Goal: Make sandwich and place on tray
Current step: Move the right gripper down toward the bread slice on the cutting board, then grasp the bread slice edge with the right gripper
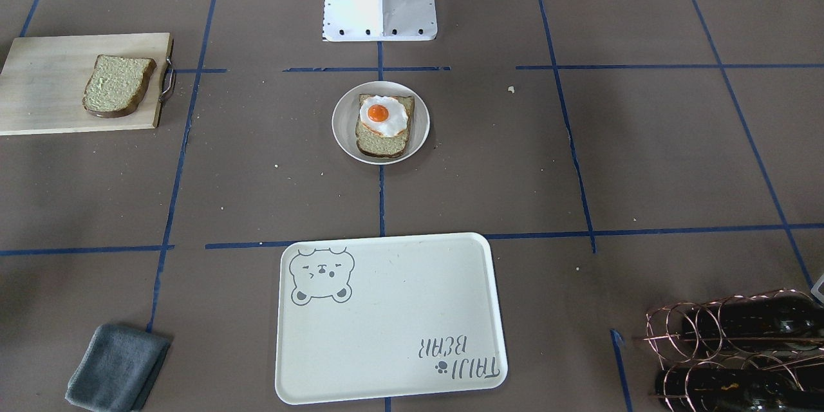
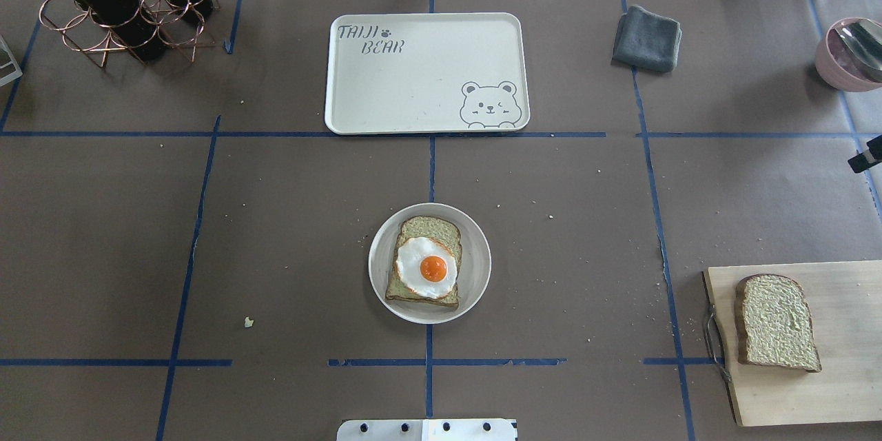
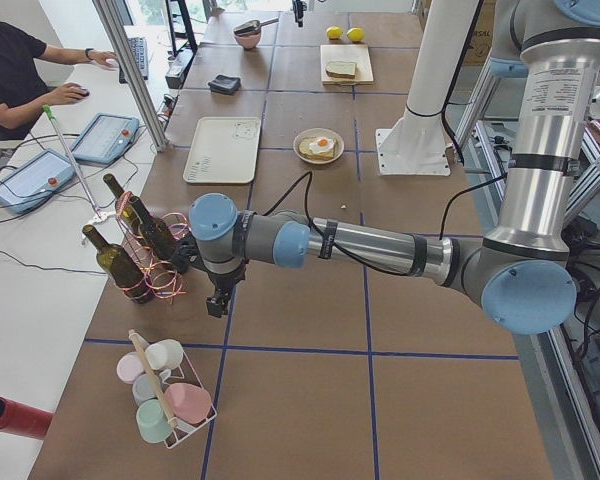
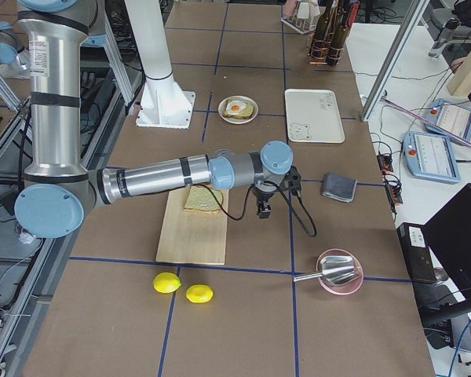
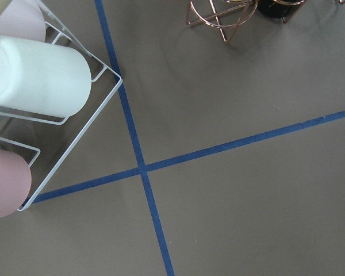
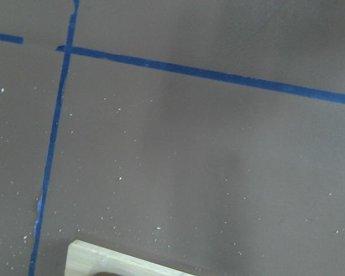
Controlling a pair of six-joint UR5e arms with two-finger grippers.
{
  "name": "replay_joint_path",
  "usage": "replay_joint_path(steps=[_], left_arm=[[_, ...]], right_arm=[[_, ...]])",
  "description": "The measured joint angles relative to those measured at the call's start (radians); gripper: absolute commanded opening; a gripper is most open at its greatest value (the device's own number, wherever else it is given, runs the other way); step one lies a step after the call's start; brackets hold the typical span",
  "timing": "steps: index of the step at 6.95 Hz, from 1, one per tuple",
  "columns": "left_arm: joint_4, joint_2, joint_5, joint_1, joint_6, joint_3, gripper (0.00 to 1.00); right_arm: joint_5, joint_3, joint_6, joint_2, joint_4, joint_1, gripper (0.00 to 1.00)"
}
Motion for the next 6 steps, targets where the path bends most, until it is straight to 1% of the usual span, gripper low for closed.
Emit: replay_joint_path(steps=[1,2,3,4,5,6], left_arm=[[-0.014,0.001,0.0,0.001,-0.001,-0.001,1.0],[-0.02,0.002,0.0,0.001,-0.003,-0.001,1.0],[-0.024,0.002,-0.001,0.001,-0.005,-0.002,1.0],[-0.025,0.002,-0.001,0.001,-0.005,-0.002,1.0],[-0.026,0.002,-0.001,0.001,-0.005,-0.001,1.0],[-0.026,0.002,-0.001,0.001,-0.005,-0.001,1.0]], right_arm=[[0.0,0.075,0.055,-0.047,0.006,-0.033,1.0],[-0.001,0.13,0.132,-0.1,0.058,-0.077,1.0],[-0.007,0.155,0.224,-0.17,0.202,-0.124,1.0],[-0.032,0.162,0.347,-0.232,0.373,-0.182,1.0],[-0.086,0.166,0.465,-0.279,0.509,-0.26,1.0],[-0.136,0.167,0.521,-0.319,0.597,-0.327,1.0]])
